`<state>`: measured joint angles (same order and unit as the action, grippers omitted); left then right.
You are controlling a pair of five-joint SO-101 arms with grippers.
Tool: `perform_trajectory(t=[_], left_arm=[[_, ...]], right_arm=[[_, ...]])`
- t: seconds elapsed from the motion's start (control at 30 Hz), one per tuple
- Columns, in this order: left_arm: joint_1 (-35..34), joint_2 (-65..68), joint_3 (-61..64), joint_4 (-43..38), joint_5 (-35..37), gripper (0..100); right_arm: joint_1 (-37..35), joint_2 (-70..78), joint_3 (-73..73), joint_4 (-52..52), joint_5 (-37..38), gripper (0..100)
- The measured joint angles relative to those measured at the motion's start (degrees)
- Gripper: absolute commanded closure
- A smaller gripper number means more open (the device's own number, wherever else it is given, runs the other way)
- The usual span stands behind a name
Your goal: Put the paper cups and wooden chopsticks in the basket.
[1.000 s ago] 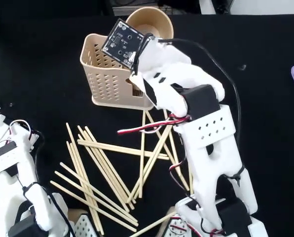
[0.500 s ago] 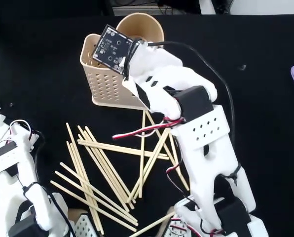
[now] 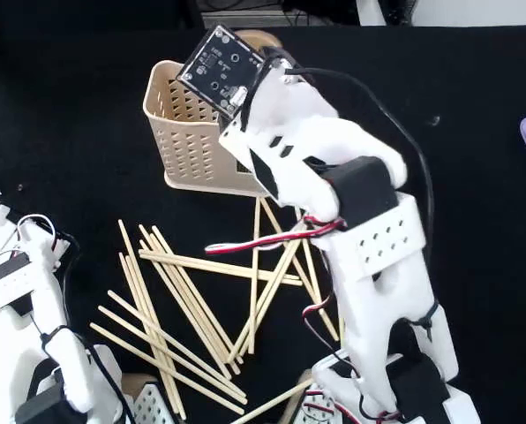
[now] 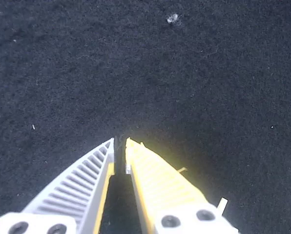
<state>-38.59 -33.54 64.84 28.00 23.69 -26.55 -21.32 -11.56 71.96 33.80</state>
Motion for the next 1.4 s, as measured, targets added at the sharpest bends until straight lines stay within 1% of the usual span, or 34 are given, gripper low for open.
perform_trajectory(t=[0.17, 0.27, 0.43, 0.57, 0.63, 0.73, 0.83, 0.97, 1.07, 1.17, 1.27, 1.4], left_arm=[[0.0, 0.0, 0.0, 0.0, 0.0, 95], [0.0, 0.0, 0.0, 0.0, 0.0, 95], [0.0, 0.0, 0.0, 0.0, 0.0, 95], [0.0, 0.0, 0.0, 0.0, 0.0, 95], [0.0, 0.0, 0.0, 0.0, 0.0, 95], [0.0, 0.0, 0.0, 0.0, 0.0, 95], [0.0, 0.0, 0.0, 0.0, 0.0, 95], [0.0, 0.0, 0.0, 0.0, 0.0, 95], [0.0, 0.0, 0.0, 0.0, 0.0, 95], [0.0, 0.0, 0.0, 0.0, 0.0, 95], [0.0, 0.0, 0.0, 0.0, 0.0, 95], [0.0, 0.0, 0.0, 0.0, 0.0, 95]], right_arm=[[-0.6, -8.0, -1.3, 6.9, 0.0, 79.0], [-0.4, -13.1, 0.6, 10.2, 0.0, 79.0], [-0.8, -23.0, 11.0, 16.3, 0.0, 78.8], [-1.0, -30.1, 26.8, 16.3, -0.1, 78.6], [-1.0, -30.6, 37.8, 12.2, -2.4, 78.6], [-0.8, -30.3, 55.5, 1.8, -6.5, 78.6], [-0.8, -28.7, 66.9, -9.2, -11.3, 78.6], [-0.8, -23.2, 72.4, -20.4, -22.2, 78.6], [-0.8, -17.7, 73.8, -25.7, -30.6, 78.6], [1.8, -12.1, 73.9, -28.5, -33.2, 78.6], [5.4, -8.5, 73.9, -29.0, -33.5, 78.6], [6.4, -7.3, 73.8, -28.6, -33.4, 78.6]])
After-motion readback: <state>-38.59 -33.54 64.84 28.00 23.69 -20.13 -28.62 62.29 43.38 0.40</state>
